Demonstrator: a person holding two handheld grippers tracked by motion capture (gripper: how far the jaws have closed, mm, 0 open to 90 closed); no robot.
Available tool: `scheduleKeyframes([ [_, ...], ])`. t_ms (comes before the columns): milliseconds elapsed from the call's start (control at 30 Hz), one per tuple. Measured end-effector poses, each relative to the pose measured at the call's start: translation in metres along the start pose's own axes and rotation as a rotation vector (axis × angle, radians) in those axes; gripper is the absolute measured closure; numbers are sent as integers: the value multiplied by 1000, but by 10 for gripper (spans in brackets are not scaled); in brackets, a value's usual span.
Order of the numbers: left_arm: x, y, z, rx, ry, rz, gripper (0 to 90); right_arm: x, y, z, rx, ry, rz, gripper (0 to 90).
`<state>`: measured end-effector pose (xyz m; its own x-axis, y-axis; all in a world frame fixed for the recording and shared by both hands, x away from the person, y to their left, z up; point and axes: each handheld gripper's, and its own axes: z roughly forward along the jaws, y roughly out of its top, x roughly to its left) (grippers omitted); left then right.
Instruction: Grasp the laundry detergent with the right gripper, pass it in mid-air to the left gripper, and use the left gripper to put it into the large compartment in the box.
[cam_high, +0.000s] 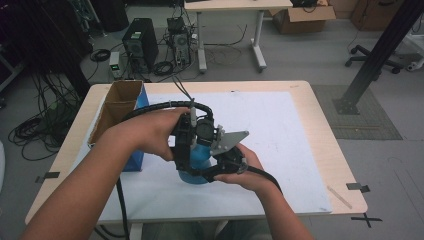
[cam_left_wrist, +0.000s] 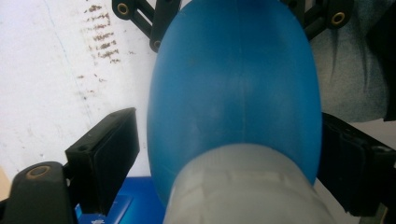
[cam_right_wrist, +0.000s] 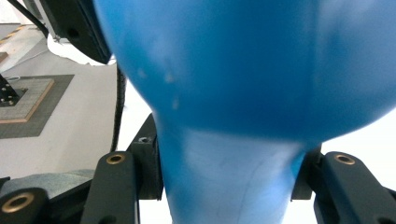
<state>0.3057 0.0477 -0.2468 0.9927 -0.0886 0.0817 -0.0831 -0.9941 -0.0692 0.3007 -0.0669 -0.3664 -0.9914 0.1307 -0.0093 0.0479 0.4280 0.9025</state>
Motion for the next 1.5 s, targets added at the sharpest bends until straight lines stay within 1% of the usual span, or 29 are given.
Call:
scheduleKeyframes([
  [133,0,0,0,8,0,-5,152,0,1,0,3,-4,-7,452],
  [400,0,-1,-1,0,9,4,201,0,2,0,2,-4,-10,452],
  [467,0,-1,-1,2,2,-1,212,0,2,0,-3,-6,-15,452],
  [533,0,-1,-1,2,7,5,218,0,3,0,1,-4,-8,452],
  [833,-1,-1,0,0,15,4,242,0,3,0,-4,-5,-3,452],
  [933,-2,0,0,4,19,13,256,0,3,0,-5,-5,1,452],
  [967,-2,0,0,4,19,14,262,0,3,0,-11,-6,-9,452],
  [1033,-2,1,0,8,23,18,273,1,3,0,-6,-3,3,452],
  [1067,-2,1,1,8,23,17,281,0,3,1,-14,-4,-3,451],
  [1267,-3,1,1,10,29,13,296,0,2,1,-12,-4,-7,452],
  [1300,-3,1,0,8,28,14,309,1,2,1,-13,-3,-5,452],
  [1333,-3,1,-1,5,25,22,362,1,2,1,-13,-3,-1,452],
  [1367,-4,1,-1,1,29,22,376,-1,2,1,-5,-21,-25,452],
  [1500,-5,1,-1,5,26,14,381,-1,2,1,-7,-19,-27,452],
])
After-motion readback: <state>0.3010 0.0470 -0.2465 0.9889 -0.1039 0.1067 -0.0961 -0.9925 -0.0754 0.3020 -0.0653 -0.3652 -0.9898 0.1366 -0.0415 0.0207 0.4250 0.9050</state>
